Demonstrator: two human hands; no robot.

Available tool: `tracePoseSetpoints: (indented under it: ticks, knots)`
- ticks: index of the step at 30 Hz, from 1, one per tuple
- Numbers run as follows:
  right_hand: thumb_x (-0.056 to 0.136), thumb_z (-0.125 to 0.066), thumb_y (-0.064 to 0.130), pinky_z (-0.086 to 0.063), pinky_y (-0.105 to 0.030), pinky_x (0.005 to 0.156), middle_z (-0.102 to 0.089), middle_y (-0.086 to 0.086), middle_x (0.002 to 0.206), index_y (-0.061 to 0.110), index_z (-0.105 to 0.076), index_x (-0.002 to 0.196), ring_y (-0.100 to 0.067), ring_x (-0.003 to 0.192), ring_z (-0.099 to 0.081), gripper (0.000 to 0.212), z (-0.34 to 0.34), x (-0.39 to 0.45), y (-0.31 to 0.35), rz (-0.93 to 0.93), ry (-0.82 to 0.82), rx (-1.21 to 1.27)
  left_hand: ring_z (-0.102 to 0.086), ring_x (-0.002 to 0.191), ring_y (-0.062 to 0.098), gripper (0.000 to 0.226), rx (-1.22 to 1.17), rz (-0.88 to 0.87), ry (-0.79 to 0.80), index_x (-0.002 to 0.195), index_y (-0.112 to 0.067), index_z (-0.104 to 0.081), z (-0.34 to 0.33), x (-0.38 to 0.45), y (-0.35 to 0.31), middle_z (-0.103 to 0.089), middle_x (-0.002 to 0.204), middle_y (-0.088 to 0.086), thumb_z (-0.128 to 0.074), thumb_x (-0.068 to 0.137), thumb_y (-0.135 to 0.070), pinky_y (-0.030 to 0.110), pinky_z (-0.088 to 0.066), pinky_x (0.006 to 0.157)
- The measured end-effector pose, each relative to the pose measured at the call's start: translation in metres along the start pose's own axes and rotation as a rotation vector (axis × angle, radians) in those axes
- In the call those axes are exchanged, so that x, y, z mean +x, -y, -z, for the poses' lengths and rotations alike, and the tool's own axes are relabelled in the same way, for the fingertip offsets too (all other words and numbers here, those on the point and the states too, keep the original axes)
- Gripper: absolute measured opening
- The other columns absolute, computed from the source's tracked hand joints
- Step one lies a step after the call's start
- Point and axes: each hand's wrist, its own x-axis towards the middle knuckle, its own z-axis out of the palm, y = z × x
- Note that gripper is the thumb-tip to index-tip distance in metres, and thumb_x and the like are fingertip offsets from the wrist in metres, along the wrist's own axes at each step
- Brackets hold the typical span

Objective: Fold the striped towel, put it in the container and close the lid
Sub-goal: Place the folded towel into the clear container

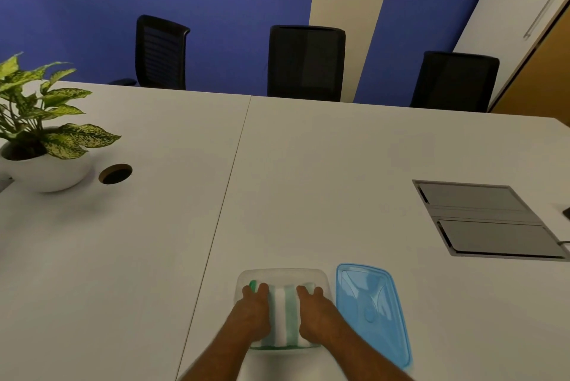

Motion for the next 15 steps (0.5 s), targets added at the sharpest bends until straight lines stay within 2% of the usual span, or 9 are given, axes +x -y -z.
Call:
tracePoseSetpoints:
  ticks: [4,7,11,13,15]
  knots:
    - [0.084,-0.062,0.004,-0.050,-0.041,0.096,-0.020,-0.022,0.153,0.019,-0.020,0.151,-0.037,0.118,-0.056,0.081,-0.008,0.000,0.004,-0.021,-0.031,-0.078,-0.057,0.120,0.027,0.080,0.099,0.010,-0.045,0.152,-0.017,-0.018,-0.004,-0.003,-0.001,-0.013,0.159,0.019,-0.066,0.089,-0.012,0.034,-0.051,0.101]
    - [0.088,-0.058,0.004,-0.049,-0.041,0.099,-0.012,-0.024,0.158,0.019,-0.017,0.153,-0.036,0.122,-0.054,0.079,-0.009,-0.001,0.007,-0.029,-0.053,-0.112,-0.060,0.116,0.027,0.073,0.150,0.004,-0.112,0.153,-0.015,-0.019,-0.005,-0.008,-0.003,-0.003,0.163,0.020,-0.061,0.093,-0.013,0.035,-0.051,0.097]
    - [0.085,-0.060,0.001,-0.049,-0.042,0.100,-0.008,-0.025,0.159,0.018,-0.014,0.154,-0.038,0.124,-0.053,0.085,-0.005,-0.005,0.010,-0.035,-0.045,-0.119,-0.061,0.115,0.029,0.058,0.182,-0.005,-0.188,0.153,-0.009,-0.021,-0.010,-0.016,-0.009,-0.014,0.164,0.017,-0.048,0.101,-0.014,0.038,-0.053,0.095]
    - [0.083,-0.063,0.001,-0.050,-0.042,0.099,-0.013,-0.023,0.158,0.017,-0.015,0.154,-0.037,0.123,-0.054,0.087,0.000,-0.010,0.010,-0.032,-0.052,-0.096,-0.061,0.115,0.028,0.060,0.273,-0.022,-0.242,0.151,-0.007,-0.025,-0.008,-0.018,-0.014,-0.013,0.164,0.018,-0.055,0.099,-0.013,0.036,-0.053,0.094]
    - [0.082,-0.063,0.006,-0.051,-0.041,0.095,-0.029,-0.017,0.151,0.018,-0.023,0.150,-0.034,0.121,-0.056,0.079,0.008,-0.016,0.008,-0.003,-0.103,-0.049,-0.058,0.120,0.030,0.062,0.384,-0.059,-0.258,0.149,-0.003,-0.028,-0.004,-0.021,-0.021,-0.015,0.162,0.022,-0.059,0.097,-0.011,0.036,-0.051,0.096]
